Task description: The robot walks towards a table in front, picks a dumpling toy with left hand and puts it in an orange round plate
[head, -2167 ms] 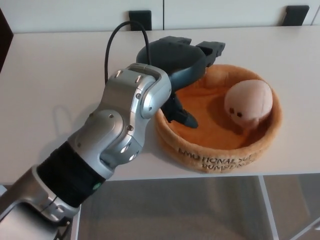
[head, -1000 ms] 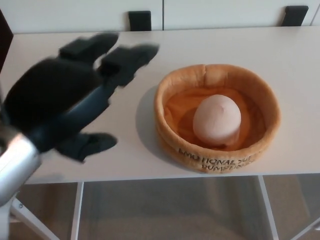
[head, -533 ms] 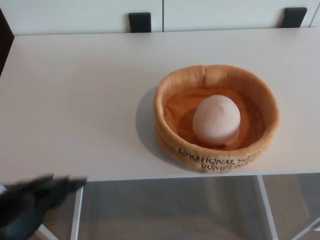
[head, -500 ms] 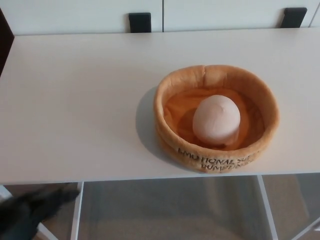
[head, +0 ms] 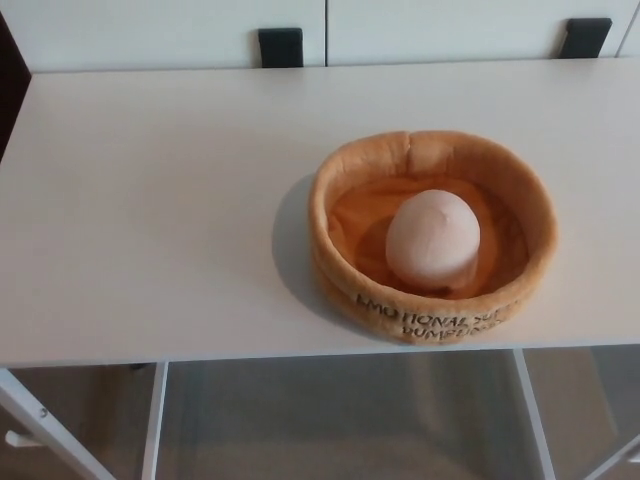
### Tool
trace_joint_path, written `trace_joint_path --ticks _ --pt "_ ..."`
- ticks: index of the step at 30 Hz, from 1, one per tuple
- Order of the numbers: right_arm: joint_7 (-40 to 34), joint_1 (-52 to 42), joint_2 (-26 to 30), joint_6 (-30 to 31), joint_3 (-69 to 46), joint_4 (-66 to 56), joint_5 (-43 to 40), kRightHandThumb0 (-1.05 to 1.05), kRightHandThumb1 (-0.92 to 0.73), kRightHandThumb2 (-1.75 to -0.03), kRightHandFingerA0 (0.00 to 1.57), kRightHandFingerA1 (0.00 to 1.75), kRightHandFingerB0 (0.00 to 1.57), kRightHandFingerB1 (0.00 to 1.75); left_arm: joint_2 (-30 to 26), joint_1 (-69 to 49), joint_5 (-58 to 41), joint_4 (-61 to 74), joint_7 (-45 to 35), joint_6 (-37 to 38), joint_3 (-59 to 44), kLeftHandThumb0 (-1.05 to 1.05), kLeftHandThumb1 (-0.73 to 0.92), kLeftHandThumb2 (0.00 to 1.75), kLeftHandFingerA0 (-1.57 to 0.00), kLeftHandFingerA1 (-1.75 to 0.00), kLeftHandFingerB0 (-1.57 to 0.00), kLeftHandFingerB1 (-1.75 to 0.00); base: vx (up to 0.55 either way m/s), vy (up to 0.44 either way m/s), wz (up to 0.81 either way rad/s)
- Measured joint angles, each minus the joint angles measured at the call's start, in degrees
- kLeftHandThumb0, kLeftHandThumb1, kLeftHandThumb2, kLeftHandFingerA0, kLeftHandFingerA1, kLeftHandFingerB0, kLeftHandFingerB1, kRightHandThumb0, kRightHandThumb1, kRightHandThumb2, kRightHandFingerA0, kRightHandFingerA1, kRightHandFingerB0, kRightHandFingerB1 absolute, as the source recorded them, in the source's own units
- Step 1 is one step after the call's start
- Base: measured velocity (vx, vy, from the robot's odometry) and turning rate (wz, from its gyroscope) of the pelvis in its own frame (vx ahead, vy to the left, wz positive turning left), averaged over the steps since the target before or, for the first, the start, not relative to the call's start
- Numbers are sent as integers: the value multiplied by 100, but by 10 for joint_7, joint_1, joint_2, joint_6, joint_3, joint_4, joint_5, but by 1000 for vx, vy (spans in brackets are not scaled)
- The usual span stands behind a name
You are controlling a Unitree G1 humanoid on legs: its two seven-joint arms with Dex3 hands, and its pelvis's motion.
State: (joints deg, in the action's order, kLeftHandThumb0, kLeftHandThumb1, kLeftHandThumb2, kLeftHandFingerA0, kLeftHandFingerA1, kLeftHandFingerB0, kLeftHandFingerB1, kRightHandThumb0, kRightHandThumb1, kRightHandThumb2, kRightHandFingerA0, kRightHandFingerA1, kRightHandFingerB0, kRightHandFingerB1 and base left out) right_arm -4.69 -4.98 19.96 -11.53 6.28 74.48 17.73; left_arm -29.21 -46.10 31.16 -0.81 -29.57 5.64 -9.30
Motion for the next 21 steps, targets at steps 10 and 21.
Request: trace_joint_path --ticks 10,21 --pt "0 -8 0 0 0 5 0 -32 -48 -66 60 50 42 41 -9 154 15 -259 16 8 97 -23 58 58 -64 -63 -29 -34 0 0 0" --pt "0 -24 -2 0 -4 7 -2 -24 -57 -57 68 44 43 35 25 296 15 -508 107 8 113 -36 53 57 -55 -51 -29 -31 0 0 0"
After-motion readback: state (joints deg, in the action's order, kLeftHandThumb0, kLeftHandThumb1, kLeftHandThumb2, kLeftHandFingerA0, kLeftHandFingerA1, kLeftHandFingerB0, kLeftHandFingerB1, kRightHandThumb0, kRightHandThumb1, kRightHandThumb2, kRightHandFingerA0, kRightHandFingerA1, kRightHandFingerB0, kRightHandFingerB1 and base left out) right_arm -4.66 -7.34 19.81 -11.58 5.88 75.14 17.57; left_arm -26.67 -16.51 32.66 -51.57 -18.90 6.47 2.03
